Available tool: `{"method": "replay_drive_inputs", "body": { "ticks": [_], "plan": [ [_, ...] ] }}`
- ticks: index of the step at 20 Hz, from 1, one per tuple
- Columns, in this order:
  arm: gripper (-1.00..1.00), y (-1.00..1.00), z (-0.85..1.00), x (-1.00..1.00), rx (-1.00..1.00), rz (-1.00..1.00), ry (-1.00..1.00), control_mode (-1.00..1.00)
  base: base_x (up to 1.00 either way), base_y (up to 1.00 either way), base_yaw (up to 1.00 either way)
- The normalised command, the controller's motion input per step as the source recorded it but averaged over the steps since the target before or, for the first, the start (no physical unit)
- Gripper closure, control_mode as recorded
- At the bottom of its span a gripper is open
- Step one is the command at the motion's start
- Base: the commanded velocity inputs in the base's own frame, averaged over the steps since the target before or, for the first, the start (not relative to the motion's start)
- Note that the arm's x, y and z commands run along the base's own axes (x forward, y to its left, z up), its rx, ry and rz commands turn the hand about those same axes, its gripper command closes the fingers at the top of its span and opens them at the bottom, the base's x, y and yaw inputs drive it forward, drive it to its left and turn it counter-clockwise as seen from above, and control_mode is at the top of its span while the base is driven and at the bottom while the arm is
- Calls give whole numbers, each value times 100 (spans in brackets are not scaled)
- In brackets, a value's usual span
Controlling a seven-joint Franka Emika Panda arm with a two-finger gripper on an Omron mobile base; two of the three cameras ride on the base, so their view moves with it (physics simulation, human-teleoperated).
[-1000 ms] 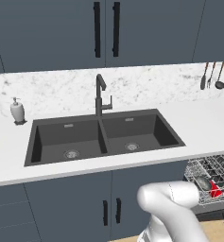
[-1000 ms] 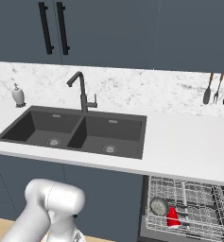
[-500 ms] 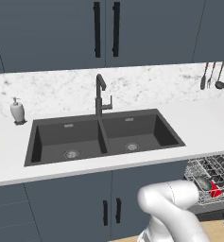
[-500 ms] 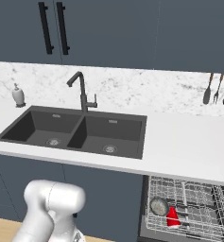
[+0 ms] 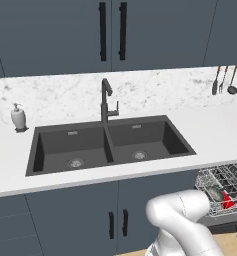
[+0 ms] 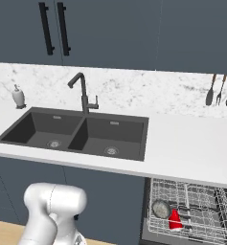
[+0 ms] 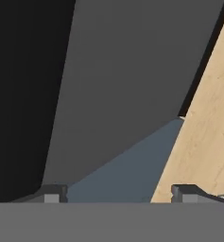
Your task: Pick up the cup and bowl from the counter, place them in the dishwasher, and close the dishwasher door.
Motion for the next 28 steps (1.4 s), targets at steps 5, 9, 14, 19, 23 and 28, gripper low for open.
{"method": "replay_drive_inputs", "body": {
  "ticks": [5, 9, 14, 19, 23, 28],
  "plan": [
    [-100, -14, -43, 100, 5, -13, 0, -100, 0, 0, 0],
    [-100, 53, -28, 100, 16, -9, -11, -100, 0, 0, 0],
    [-100, 94, 0, 100, 16, -19, -20, -100, 0, 0, 0],
    [-100, 99, 17, 97, 4, -39, -19, -100, 0, 0, 0],
    [-100, 79, 33, 98, 2, -45, -9, -100, 0, 0, 0],
    [-100, 11, 10, 100, 3, -41, 0, -100, 0, 0, 0]
  ]
}}
